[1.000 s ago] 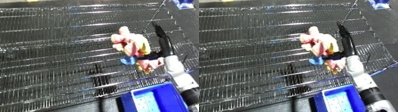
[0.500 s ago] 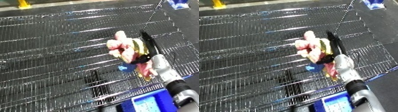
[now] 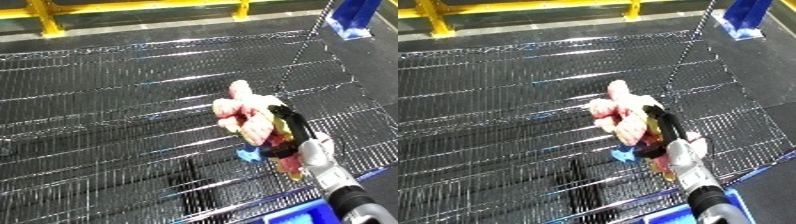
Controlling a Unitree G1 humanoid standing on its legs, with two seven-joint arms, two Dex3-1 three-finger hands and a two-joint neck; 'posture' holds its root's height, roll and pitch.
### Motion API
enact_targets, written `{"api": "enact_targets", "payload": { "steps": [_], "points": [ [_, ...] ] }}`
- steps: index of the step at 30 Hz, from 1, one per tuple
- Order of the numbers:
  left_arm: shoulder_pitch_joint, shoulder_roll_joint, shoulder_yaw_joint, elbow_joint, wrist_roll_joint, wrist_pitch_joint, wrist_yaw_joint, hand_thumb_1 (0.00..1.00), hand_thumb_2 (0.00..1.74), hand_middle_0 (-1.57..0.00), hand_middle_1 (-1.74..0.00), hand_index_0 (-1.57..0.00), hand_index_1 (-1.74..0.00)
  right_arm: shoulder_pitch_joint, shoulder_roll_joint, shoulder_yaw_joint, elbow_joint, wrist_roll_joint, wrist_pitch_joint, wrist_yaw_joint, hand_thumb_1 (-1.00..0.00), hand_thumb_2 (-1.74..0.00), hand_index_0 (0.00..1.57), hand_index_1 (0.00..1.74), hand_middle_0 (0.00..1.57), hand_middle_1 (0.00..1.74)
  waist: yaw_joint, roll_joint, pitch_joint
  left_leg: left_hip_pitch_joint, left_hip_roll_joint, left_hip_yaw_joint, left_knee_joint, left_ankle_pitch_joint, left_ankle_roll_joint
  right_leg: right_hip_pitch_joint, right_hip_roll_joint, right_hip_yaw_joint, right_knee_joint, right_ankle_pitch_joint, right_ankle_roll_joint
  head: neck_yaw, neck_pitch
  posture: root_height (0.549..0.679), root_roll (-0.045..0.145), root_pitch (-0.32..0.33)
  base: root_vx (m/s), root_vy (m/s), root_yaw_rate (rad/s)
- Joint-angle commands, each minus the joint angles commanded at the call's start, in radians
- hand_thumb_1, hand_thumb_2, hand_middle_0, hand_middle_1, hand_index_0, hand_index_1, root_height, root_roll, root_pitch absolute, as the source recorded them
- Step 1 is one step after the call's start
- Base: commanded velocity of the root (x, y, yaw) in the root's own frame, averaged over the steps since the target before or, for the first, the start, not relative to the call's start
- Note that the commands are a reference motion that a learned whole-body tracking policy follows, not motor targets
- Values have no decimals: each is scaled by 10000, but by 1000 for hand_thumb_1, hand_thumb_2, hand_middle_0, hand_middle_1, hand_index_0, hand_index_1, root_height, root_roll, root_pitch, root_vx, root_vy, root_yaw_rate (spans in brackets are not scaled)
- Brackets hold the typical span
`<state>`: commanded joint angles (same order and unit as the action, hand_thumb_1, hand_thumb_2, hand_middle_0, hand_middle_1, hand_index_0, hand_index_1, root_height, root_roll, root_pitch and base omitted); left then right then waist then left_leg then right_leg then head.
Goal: Pick up the object and place it into the box
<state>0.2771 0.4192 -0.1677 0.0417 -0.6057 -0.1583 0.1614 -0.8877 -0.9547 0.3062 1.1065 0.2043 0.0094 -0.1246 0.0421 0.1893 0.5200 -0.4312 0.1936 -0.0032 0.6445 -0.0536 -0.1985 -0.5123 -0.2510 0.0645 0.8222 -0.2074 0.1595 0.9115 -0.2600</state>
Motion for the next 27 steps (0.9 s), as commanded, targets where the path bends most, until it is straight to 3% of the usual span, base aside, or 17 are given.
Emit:
{"api": "enact_targets", "payload": {
  "steps": [10, 27],
  "points": [
    [89, 130, 58, 29, 30, 88, -104, 1000, 1740, -1570, -1740, -1570, -1740, 533, 188, -165, -55, -87, -48, 64, -1000, -1740, 1570, 1740, 1570, 1740, 7, -30, 0, -118, -31, -124, 263, 25, 37, -48, 1, 1, 253, 88, 5, 65, -175, 607, 78, -126, -19, -12, 30],
    [3, 176, 74, 66, 57, 209, -180, 1000, 1740, -1570, -1740, -1570, -1740, 1191, 484, -412, -536, -114, -164, -10, -1000, -1740, 1570, 1740, 1570, 1740, 27, -187, 0, 27, -3, -181, 283, 30, 80, 322, 4, -74, 173, 104, 32, 158, -333, 607, 70, -151, -15, -4, 19]
  ]
}}
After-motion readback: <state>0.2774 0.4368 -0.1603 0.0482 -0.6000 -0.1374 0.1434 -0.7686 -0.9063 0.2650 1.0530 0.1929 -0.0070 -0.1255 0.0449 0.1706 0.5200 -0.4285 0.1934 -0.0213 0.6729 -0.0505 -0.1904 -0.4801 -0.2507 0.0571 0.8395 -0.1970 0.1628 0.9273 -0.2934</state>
